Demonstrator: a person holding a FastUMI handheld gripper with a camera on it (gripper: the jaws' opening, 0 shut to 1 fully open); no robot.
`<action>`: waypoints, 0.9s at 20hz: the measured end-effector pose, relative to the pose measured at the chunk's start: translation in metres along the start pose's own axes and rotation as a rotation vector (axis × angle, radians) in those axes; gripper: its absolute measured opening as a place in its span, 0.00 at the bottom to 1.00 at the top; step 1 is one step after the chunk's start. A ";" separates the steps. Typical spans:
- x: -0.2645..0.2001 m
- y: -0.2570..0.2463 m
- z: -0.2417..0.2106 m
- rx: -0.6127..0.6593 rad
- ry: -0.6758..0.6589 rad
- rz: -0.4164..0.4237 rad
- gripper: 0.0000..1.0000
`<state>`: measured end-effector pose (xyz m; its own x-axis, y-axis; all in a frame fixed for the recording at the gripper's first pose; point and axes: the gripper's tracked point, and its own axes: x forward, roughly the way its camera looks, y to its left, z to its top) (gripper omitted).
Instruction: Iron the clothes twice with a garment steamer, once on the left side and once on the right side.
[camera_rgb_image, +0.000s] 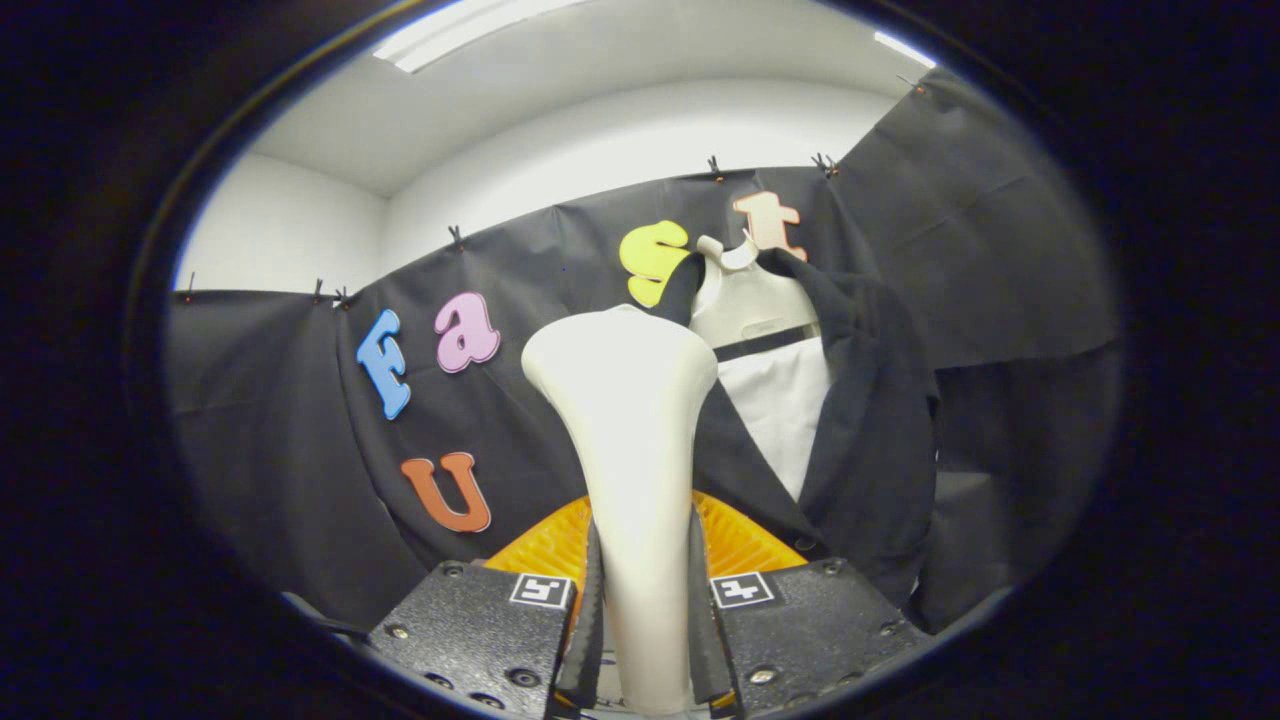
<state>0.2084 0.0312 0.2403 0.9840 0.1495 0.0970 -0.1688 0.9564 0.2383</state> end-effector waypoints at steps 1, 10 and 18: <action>0.009 -0.002 0.004 -0.007 -0.002 -0.012 0.38; 0.073 -0.012 0.004 -0.097 0.004 -0.115 0.38; 0.078 -0.022 -0.020 -0.142 0.038 -0.164 0.37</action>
<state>0.2898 0.0272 0.2229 0.9995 -0.0039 0.0307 0.0005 0.9940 0.1093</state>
